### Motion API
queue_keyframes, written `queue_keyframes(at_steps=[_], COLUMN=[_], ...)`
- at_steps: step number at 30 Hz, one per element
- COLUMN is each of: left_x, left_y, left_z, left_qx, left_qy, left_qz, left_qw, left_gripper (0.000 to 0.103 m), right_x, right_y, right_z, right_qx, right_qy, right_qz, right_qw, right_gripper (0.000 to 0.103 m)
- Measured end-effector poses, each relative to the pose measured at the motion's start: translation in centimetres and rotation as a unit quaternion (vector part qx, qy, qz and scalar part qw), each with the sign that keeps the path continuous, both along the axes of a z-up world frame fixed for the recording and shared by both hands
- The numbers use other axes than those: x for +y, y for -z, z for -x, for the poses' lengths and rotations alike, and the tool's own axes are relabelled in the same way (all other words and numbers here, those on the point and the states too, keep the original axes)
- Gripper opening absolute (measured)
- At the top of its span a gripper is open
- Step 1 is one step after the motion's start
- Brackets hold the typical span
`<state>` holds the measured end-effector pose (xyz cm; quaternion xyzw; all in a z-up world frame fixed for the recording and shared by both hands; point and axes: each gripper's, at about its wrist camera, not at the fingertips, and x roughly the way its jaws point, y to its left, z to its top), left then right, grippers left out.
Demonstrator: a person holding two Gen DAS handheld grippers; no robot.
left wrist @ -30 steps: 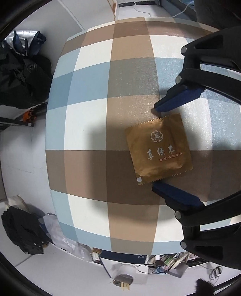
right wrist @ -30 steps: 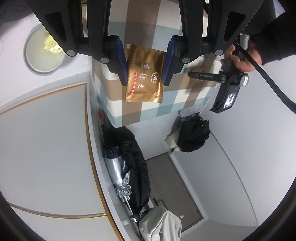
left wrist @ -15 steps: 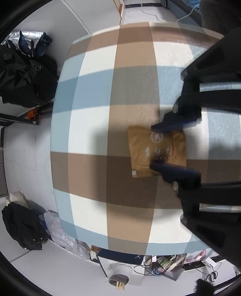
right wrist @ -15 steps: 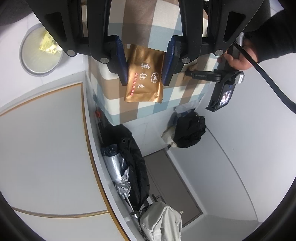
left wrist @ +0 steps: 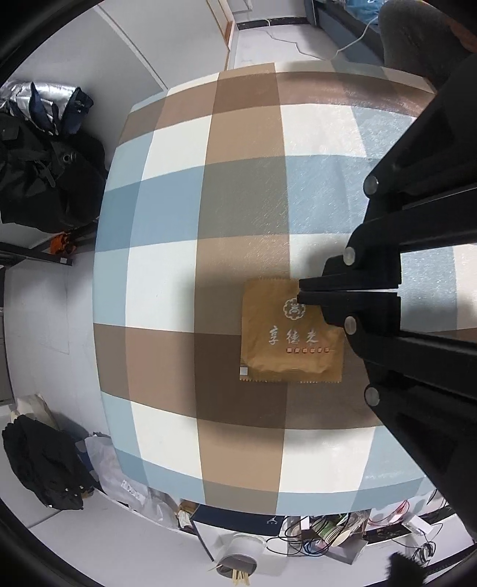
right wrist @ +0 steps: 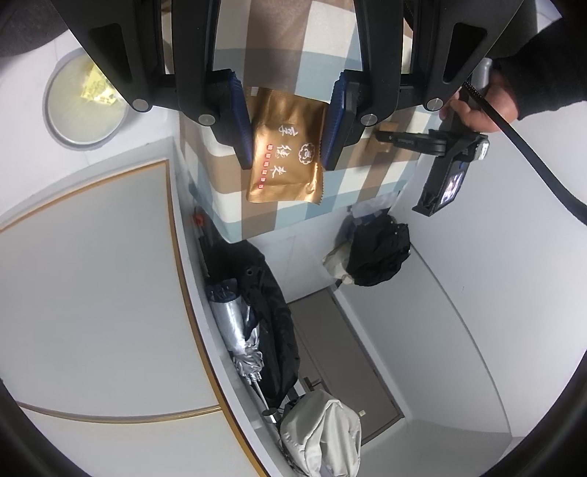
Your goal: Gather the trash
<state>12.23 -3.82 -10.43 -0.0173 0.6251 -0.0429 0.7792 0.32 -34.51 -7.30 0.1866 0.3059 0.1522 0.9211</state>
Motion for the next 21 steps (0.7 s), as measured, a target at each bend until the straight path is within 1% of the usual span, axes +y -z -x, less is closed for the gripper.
queue_keyframes(at_steps=[4,11,14,15,17,18,20,21], left_x=[-0.3,-0.5,-0.1,-0.1,-0.1,0.1,0.8,1.2], left_y=[-1.0,-3.9,-5.3,-5.6,-5.8,-5.3,-3.7,-3.1], left_z=[0.7,1.6,2.1,2.2,2.2,1.9,0.9,0.6], left_qx=[-0.008,-0.037,-0.059,-0.064,-0.071,-0.059,-0.021,-0.008], left_qy=[0.007,0.019,0.019,0.022,0.024,0.018,0.002,-0.006], left_qz=[0.01,0.043,0.079,0.078,0.065,0.061,0.063,0.061], left_qw=[0.9999,0.9982,0.9949,0.9946,0.9951,0.9962,0.9978,0.9981], left_gripper=[0.0,0.0,0.0,0.0,0.0,0.0,0.002,0.008], right_x=[-0.2,0.0,0.2,0.3,0.5,0.6,0.8,0.9], right_y=[-0.1,0.0,0.2,0.3,0.5,0.5,0.6,0.7], right_z=[0.2,0.4,0.2,0.1,-0.2,-0.3,-0.6,-0.7], right_qx=[-0.001,-0.001,0.002,0.005,0.011,0.011,0.01,0.011], right_qy=[0.003,0.002,0.002,0.002,0.001,0.0,0.001,0.0], right_qz=[-0.004,-0.001,0.001,0.003,0.003,0.002,0.005,0.006], right_qw=[1.0,1.0,1.0,1.0,1.0,1.0,1.0,1.0], right_gripper=[0.037,0.037,0.037,0.037,0.037,0.037,0.037,0.037])
